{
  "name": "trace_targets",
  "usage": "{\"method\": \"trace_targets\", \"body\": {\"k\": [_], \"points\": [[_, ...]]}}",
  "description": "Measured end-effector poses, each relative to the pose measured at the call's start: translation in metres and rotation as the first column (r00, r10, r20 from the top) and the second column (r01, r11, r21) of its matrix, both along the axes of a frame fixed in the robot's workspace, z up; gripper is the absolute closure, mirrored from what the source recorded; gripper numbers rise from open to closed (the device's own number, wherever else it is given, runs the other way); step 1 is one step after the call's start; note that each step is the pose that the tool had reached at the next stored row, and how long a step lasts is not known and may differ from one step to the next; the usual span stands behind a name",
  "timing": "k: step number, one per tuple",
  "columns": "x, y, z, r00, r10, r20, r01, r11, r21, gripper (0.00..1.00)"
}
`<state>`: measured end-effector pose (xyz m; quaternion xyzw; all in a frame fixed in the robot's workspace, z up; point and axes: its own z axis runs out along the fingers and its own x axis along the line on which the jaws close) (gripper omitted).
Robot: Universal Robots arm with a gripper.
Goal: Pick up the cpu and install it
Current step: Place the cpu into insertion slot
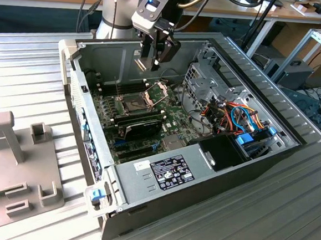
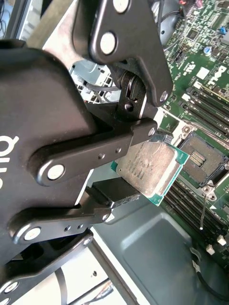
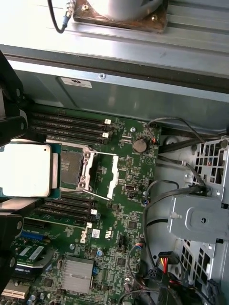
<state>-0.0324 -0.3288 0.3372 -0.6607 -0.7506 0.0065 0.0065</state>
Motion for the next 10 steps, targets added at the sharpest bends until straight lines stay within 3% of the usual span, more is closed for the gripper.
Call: {"method": "trace_targets", "body": {"k": [3, 10], "points": [[0.0000, 0.0000, 0.0000, 0.9993, -0.038, 0.0000, 0.038, 0.9993, 0.0000, 0.45], [0.0000, 0.0000, 0.0000, 0.9990, -0.044, 0.0000, 0.044, 0.9990, 0.0000, 0.45]]}}
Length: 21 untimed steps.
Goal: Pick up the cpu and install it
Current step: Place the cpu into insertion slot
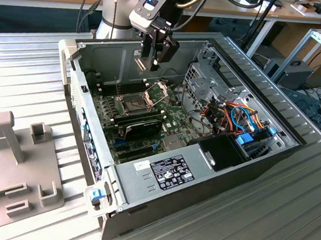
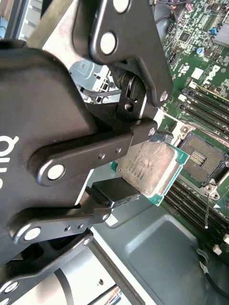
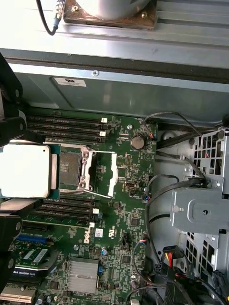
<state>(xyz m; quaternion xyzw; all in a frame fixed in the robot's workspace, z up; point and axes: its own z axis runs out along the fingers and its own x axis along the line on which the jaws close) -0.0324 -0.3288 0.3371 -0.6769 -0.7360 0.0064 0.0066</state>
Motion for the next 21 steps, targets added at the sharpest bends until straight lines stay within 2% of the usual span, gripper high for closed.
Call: {"method": "trace_targets", "body": {"k": [9, 11, 14, 21], "points": [[0.0000, 0.0000, 0.0000, 1.0000, -0.002, 0.0000, 0.002, 1.0000, -0.0001, 0.45], [0.0000, -0.0001, -0.0001, 0.9999, -0.015, 0.0001, 0.015, 0.9999, -0.0001, 0.45], [0.0000, 0.0000, -0.0017, 0.9977, -0.068, 0.0000, 0.068, 0.9977, -0.0001, 0.45], [0.0000, -0.0001, -0.0017, 0.9974, -0.072, 0.0000, 0.072, 0.9974, -0.0001, 0.45]]}}
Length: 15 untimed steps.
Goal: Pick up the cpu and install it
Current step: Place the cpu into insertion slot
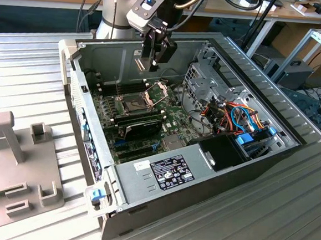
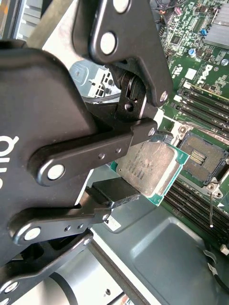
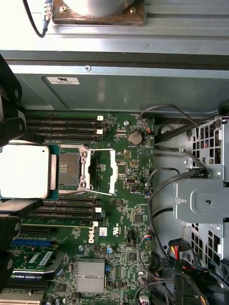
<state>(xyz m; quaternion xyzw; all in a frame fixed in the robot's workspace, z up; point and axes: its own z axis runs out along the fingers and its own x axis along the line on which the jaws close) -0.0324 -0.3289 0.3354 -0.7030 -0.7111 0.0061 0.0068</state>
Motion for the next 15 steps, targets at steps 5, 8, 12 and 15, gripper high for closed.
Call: {"method": "trace_targets", "body": {"k": [5, 8, 12, 15], "points": [[0.0000, 0.0000, -0.0009, 1.0000, 0.000, 0.0002, 0.000, 1.0000, 0.0003, 0.45], [0.0000, 0.0000, -0.0032, 1.0000, 0.000, 0.0001, 0.000, 1.0000, 0.0001, 0.45], [0.0000, 0.0000, -0.0075, 1.0000, 0.000, 0.0001, 0.000, 1.0000, 0.0001, 0.45], [0.0000, 0.0000, -0.0106, 1.0000, 0.000, 0.0000, 0.000, 1.0000, 0.0001, 0.45]]}}
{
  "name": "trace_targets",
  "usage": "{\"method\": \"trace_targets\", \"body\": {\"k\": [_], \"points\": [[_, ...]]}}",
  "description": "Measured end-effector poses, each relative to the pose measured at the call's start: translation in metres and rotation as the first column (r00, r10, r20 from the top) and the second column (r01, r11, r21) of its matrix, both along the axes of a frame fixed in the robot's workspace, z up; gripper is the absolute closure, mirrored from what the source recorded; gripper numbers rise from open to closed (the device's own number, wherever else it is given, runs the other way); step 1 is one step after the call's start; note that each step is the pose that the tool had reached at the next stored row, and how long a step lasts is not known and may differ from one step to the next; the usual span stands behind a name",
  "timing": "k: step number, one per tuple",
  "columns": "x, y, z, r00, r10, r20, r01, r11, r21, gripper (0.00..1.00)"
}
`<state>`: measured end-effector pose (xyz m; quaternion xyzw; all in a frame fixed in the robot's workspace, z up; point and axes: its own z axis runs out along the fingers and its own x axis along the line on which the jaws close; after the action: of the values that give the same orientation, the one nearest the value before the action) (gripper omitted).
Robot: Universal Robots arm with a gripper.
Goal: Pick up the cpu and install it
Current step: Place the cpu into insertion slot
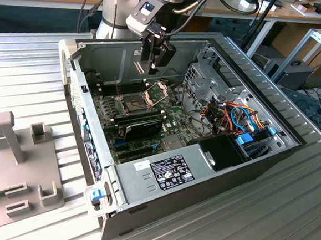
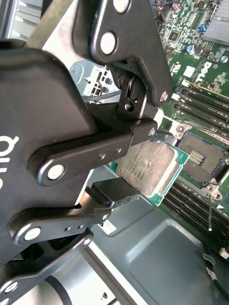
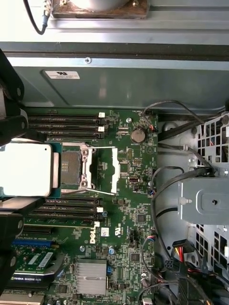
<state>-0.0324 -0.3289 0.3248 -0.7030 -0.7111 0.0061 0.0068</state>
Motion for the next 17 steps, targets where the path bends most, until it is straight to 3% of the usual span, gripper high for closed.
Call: {"method": "trace_targets", "body": {"k": [7, 17], "points": [[0.0000, 0.0000, -0.0074, 1.0000, 0.000, 0.0000, 0.000, 1.0000, 0.0000, 0.45], [0.0000, 0.0000, -0.0096, 1.0000, 0.000, 0.0003, 0.000, 1.0000, 0.0004, 0.45]]}}
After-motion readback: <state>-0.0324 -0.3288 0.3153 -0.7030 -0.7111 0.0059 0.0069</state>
